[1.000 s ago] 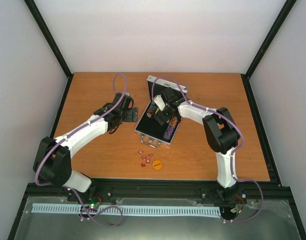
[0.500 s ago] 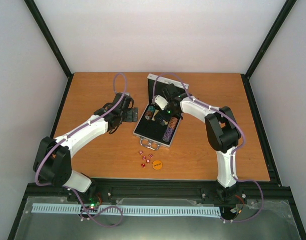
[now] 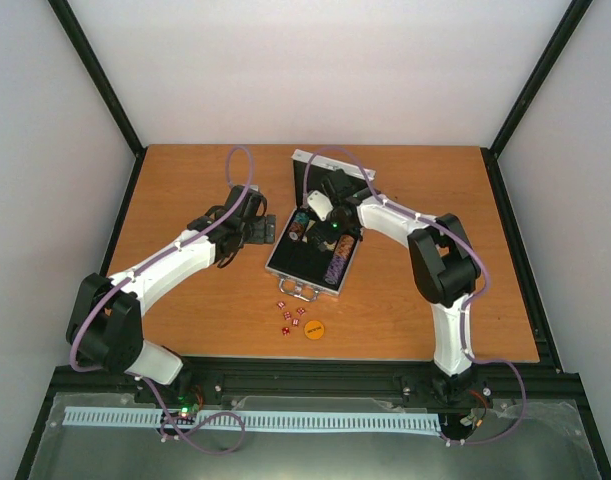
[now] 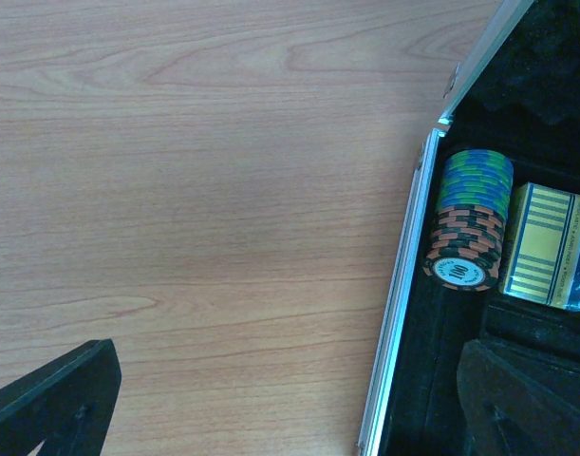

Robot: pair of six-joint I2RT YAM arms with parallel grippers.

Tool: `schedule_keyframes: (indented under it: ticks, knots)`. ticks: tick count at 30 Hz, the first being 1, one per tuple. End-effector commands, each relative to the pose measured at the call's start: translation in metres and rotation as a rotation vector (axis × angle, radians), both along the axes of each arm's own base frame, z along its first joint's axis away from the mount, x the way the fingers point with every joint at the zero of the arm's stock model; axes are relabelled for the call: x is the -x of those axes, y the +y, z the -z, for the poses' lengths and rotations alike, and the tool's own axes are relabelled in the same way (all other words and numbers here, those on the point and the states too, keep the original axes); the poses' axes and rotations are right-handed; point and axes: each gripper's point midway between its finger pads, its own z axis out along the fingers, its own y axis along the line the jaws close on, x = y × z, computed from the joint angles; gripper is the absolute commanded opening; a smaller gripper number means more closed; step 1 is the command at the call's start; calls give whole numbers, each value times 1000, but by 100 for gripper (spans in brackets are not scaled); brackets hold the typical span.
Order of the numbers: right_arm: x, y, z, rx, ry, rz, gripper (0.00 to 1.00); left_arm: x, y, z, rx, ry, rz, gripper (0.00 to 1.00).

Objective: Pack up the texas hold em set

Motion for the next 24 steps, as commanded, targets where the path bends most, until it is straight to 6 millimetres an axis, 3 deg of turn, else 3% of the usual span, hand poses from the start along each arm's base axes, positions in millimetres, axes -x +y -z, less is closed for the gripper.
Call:
schedule_keyframes:
  ticks: [1, 6, 11, 16, 24]
  knots:
    - [1, -3, -22, -25, -34, 62, 100, -6, -3, -13, 21, -44, 9, 100]
    - [-14, 2, -53, -94, -135, 108, 100, -6, -4, -13, 26, -45, 11, 100]
    - [-21, 3, -63, -101, -145, 157, 100, -6, -4, -14, 28, -47, 11, 100]
    - [-16, 2, -64, -82, -137, 200, 100, -7, -5, -15, 33, -48, 14, 100]
    - [14, -9, -60, -40, -66, 243, 100, -13, -9, -19, 35, -54, 13, 100]
